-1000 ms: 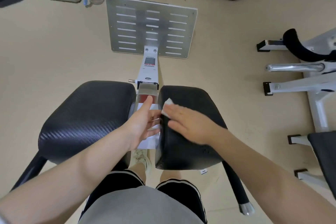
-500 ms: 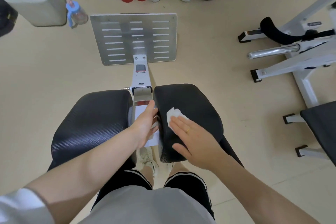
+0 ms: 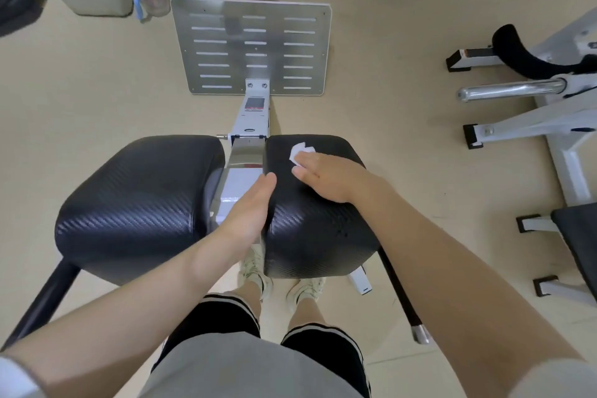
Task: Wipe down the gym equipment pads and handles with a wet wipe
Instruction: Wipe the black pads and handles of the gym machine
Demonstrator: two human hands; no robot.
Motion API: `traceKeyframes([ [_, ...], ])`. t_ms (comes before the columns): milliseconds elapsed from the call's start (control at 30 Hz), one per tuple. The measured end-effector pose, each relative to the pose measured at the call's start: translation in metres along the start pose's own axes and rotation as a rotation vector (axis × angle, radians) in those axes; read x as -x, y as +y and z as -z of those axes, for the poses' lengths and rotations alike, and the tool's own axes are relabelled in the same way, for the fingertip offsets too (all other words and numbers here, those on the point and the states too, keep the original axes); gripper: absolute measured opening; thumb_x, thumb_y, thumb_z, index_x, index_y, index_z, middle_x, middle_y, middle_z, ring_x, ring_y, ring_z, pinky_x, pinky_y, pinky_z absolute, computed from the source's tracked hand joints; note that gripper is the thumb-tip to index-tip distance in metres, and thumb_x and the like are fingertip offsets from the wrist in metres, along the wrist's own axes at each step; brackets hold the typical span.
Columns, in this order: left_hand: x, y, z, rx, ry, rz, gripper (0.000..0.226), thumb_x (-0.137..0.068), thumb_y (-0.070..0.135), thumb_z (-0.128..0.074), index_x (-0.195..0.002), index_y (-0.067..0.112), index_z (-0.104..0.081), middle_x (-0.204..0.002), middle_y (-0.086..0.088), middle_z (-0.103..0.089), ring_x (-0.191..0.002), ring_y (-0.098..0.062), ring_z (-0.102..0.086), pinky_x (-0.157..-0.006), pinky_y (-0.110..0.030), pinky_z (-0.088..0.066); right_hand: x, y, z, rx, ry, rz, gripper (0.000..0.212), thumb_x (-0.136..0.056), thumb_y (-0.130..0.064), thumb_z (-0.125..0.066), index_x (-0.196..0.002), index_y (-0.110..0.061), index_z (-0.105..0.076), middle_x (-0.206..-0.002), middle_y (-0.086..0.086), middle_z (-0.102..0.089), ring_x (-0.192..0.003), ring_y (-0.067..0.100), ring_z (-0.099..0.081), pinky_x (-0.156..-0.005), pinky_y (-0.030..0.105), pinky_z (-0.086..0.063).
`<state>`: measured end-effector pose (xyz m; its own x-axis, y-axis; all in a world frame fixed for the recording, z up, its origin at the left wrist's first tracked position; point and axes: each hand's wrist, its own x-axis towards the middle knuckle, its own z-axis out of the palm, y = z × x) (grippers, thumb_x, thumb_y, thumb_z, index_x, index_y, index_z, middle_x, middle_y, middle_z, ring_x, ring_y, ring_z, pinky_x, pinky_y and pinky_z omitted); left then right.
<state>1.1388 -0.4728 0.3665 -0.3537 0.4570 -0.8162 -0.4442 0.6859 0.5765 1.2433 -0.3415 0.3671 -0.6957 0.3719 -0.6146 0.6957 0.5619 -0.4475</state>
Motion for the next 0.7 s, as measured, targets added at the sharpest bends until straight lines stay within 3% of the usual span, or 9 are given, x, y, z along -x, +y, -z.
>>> traceKeyframes([
  [67, 0.006, 0.002, -0.002, 0.008, 0.027, -0.024, 0.027, -0.095, 0.034, -0.047, -0.074, 0.028, -0.061, -0.072, 0.016, -0.066, -0.08, -0.004, -0.061, -0.086, -0.027, -0.047, 0.024, -0.001, -0.005, -0.008, 0.105, 0.092, 0.021, -0.099, -0.031, -0.032, -0.11, -0.016, -0.041, -0.108, 0.005, -0.05, -0.093, 0.023, -0.051, -0.077, 0.036, -0.039],
  [133, 0.021, 0.005, 0.003, 0.01, -0.027, -0.072, 0.029, -0.097, 0.025, -0.042, -0.073, 0.023, -0.058, -0.081, 0.006, -0.071, -0.071, -0.005, -0.056, -0.079, -0.029, -0.046, 0.056, 0.001, -0.013, 0.002, 0.187, 0.195, 0.025, -0.097, -0.029, -0.038, -0.119, -0.016, -0.044, -0.113, 0.003, -0.052, -0.098, 0.019, -0.052, -0.083, 0.031, -0.04],
  [200, 0.029, 0.002, 0.007, -0.174, -0.08, -0.128, 0.018, -0.098, 0.018, -0.038, -0.088, 0.022, -0.053, -0.108, 0.0, -0.066, -0.078, -0.008, -0.052, -0.086, -0.033, -0.042, 0.088, 0.004, -0.018, 0.078, 0.22, 0.284, 0.043, -0.099, -0.033, -0.035, -0.137, -0.015, -0.038, -0.137, 0.003, -0.046, -0.122, 0.016, -0.043, -0.102, 0.024, -0.03],
  [233, 0.035, 0.003, 0.004, -0.265, -0.093, -0.158, 0.011, -0.097, 0.018, -0.042, -0.1, 0.023, -0.051, -0.112, 0.003, -0.063, -0.086, -0.007, -0.054, -0.09, -0.032, -0.041, 0.1, 0.006, -0.02, 0.123, 0.211, 0.315, 0.052, -0.1, -0.04, -0.025, -0.144, -0.014, -0.03, -0.149, 0.002, -0.035, -0.134, 0.014, -0.032, -0.108, 0.02, -0.018],
  [300, 0.04, -0.001, 0.0, -0.38, -0.135, -0.223, 0.033, -0.089, 0.023, -0.058, -0.121, 0.024, -0.048, -0.116, 0.005, -0.061, -0.104, -0.012, -0.057, -0.095, -0.033, -0.044, 0.113, 0.014, -0.022, 0.176, 0.148, 0.332, 0.066, -0.093, -0.05, -0.006, -0.148, -0.016, -0.018, -0.156, -0.003, -0.017, -0.143, 0.008, -0.012, -0.112, 0.016, -0.001],
  [367, 0.044, -0.008, -0.003, -0.413, -0.087, -0.288, 0.05, -0.081, 0.027, -0.069, -0.125, 0.023, -0.046, -0.118, 0.005, -0.059, -0.108, -0.014, -0.056, -0.095, -0.033, -0.046, 0.107, 0.022, -0.018, 0.123, 0.1, 0.329, 0.056, -0.099, -0.042, -0.013, -0.148, -0.016, -0.02, -0.156, -0.001, -0.019, -0.143, 0.01, -0.015, -0.116, 0.019, -0.005],
  [467, 0.043, -0.013, -0.013, -0.425, 0.015, -0.307, 0.06, -0.072, 0.035, -0.077, -0.121, 0.023, -0.045, -0.117, 0.003, -0.057, -0.108, -0.016, -0.055, -0.093, -0.036, -0.046, 0.077, 0.026, -0.006, -0.021, 0.081, 0.279, 0.042, -0.1, -0.026, -0.028, -0.14, -0.014, -0.033, -0.144, 0.006, -0.038, -0.13, 0.027, -0.038, -0.107, 0.037, -0.03],
  [600, 0.039, -0.023, -0.024, -0.518, 0.147, -0.386, 0.067, -0.072, 0.039, -0.075, -0.126, 0.021, -0.04, -0.124, 0.004, -0.051, -0.112, -0.017, -0.05, -0.093, -0.032, -0.043, 0.033, 0.047, 0.012, -0.097, -0.063, 0.102, 0.044, -0.103, -0.028, -0.025, -0.146, -0.02, -0.025, -0.155, -0.004, -0.022, -0.142, 0.012, -0.018, -0.109, 0.02, -0.009],
  [700, 0.037, -0.022, -0.026, -0.557, 0.18, -0.39, 0.067, -0.074, 0.036, -0.074, -0.128, 0.018, -0.038, -0.126, 0.002, -0.05, -0.113, -0.018, -0.049, -0.091, -0.029, -0.04, 0.026, 0.064, 0.021, -0.105, -0.057, 0.058, 0.045, -0.103, -0.028, -0.025, -0.146, -0.017, -0.027, -0.154, 0.001, -0.026, -0.14, 0.017, -0.024, -0.105, 0.02, -0.013],
])
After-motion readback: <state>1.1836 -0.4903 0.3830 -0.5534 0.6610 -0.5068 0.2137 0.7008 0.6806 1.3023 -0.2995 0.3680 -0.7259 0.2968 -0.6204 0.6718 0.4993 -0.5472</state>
